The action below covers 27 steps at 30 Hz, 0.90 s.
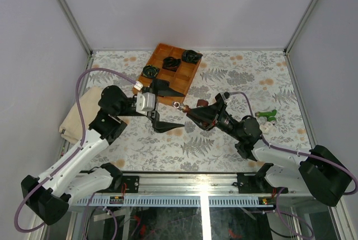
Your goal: Install the water faucets
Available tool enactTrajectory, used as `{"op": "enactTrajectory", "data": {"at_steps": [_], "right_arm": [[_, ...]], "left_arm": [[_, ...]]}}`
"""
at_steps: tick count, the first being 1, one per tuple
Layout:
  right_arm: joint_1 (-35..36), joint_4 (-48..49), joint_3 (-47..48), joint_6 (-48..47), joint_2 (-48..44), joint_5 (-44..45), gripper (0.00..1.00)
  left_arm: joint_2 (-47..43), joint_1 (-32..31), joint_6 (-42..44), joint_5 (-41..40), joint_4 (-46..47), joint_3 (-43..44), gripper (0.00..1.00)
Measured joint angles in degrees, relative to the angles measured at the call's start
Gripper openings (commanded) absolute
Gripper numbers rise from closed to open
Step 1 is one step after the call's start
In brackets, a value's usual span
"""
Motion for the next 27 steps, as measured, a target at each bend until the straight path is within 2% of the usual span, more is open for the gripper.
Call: {"op": "enactTrajectory", "data": {"at_steps": [6, 11, 18, 21, 27], "right_arm": [[0.0, 0.0, 0.0, -3.3, 0.0, 0.8, 0.00], [0.0, -0.7, 0.6, -6.1, 0.0, 1.2, 0.00], [0.0, -4.6, 1.3, -10.1, -2.2, 1.5, 0.00], [0.0, -6.8, 2.0, -11.9, -3.6, 1.6, 0.00], [0.0, -9.3, 2.9, -14.6, -6.0, 1.7, 0.00]], "left_arm": [[-2.9, 0.0, -14.1, -10.8, 7.1, -0.6, 1.00], [-8.1, 0.0, -28.2, -23.3, 5.2, 0.5, 1.00], [-9.8, 0.0, -46.0, -41.3, -16.3, 12.0, 0.98], [-8.9, 0.0, -52.7, -44.5, -24.8, 14.0, 0.91], [-5.6, 0.0, -62.5, -45.5, -36.3, 14.2, 0.86]]}}
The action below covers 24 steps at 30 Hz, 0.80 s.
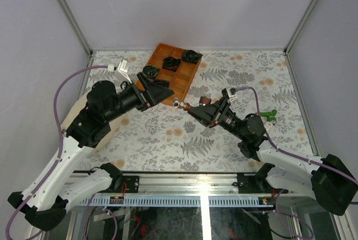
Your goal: Install the water faucets
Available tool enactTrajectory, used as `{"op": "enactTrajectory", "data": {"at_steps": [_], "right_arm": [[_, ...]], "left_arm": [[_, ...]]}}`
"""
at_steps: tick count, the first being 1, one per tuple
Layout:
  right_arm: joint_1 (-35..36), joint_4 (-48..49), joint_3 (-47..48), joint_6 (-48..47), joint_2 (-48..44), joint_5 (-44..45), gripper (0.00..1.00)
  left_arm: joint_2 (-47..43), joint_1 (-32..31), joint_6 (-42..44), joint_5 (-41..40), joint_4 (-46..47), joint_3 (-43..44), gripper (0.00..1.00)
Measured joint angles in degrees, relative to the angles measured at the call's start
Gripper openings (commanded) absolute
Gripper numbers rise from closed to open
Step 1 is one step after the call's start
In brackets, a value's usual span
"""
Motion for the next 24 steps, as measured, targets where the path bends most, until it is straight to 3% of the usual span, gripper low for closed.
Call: {"op": "enactTrajectory", "data": {"at_steps": [8, 18, 24], "right_arm": [[0.0, -0.9, 0.0, -1.3, -0.7, 0.0, 0.00], [0.0, -0.9, 0.0, -2.3, -0.7, 0.0, 0.00], [0.0, -1.3, 0.0, -2.6, -0.7, 0.0, 0.00]], "left_arm": [[1.3, 0.0, -7.8, 1.5, -2.4, -1.2, 0.81], [3.8, 0.0, -12.3, 5.8, -1.9, -3.4, 0.68], [3.9, 0.0, -13.4, 6.8, -0.8, -3.6, 0.54]]}}
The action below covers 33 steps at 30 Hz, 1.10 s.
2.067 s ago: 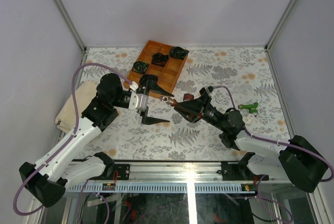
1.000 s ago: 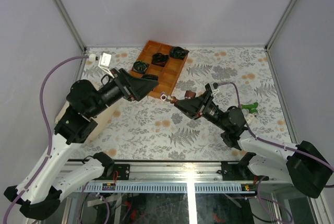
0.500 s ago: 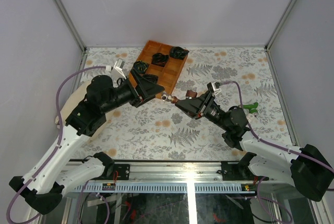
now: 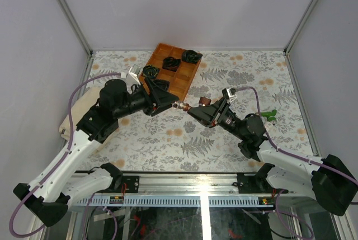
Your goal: Install the water faucets
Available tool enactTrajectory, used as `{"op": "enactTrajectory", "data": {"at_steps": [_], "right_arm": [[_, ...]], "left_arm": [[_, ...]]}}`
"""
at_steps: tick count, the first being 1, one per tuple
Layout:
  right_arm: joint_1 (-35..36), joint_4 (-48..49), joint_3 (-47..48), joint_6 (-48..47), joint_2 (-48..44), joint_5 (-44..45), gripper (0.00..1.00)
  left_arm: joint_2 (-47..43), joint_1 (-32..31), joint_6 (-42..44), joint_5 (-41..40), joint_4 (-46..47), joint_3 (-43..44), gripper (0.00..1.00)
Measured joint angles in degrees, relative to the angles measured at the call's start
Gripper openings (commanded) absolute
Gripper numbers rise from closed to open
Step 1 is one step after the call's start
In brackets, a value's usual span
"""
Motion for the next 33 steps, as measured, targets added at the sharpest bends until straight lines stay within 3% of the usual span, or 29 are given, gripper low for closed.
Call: {"op": "enactTrajectory", "data": {"at_steps": [7, 14, 20, 26, 33], "right_arm": [[0.0, -1.0, 0.0, -0.3, 0.0, 0.0, 0.00], [0.0, -0.9, 0.0, -0.6, 0.0, -0.1, 0.00], [0.0, -1.0, 0.0, -0.8, 0.0, 0.0, 0.00], [0.0, -1.0, 0.0, -0.8, 0.0, -0.2, 0.00], [-0.1, -0.9, 0.0, -0.8, 0.0, 0.0, 0.00]], "left_arm": [[0.4, 0.0, -0.4, 0.8, 1.0, 0.0, 0.44], [0.6, 0.1, -0.5, 0.8, 1.8, -0.5, 0.28], [1.2, 0.4, -0.6, 0.9, 3.2, -0.9, 0.24], [1.3, 0.4, 1.2, 1.6, 5.5, -1.5, 0.27], [1.1, 0.3, 6.8, 3.4, 12.4, -3.6, 0.17]]}}
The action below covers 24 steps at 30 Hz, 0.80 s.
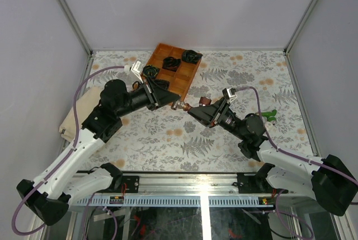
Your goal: Install the water faucets
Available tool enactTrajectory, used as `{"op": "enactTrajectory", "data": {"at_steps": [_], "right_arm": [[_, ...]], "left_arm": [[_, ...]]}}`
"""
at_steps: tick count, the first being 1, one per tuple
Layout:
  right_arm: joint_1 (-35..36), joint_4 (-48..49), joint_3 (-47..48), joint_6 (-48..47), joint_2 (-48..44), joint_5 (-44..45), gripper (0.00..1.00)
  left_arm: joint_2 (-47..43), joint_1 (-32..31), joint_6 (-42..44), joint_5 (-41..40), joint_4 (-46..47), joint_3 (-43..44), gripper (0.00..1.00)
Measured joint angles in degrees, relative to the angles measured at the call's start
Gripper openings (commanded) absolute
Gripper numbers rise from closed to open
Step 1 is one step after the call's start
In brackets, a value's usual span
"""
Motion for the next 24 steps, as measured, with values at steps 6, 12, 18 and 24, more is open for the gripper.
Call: {"op": "enactTrajectory", "data": {"at_steps": [6, 12, 18, 24], "right_arm": [[-0.3, 0.8, -0.3, 0.5, 0.0, 0.0, 0.00], [-0.3, 6.6, -1.9, 2.7, 0.5, -0.3, 0.00], [-0.2, 10.1, -2.1, 5.1, 1.8, -1.5, 0.00], [0.0, 11.7, -2.1, 6.7, 2.0, 1.4, 0.00]], "left_arm": [[-2.2, -2.4, 3.1, -2.5, 13.2, -7.0, 0.15], [-4.4, -7.1, 8.9, -6.7, 27.8, -13.6, 0.16], [-5.9, -8.8, 13.6, -5.6, 37.2, -18.1, 0.39], [-5.2, -11.9, 17.5, 2.2, 33.2, -19.4, 0.43]]}}
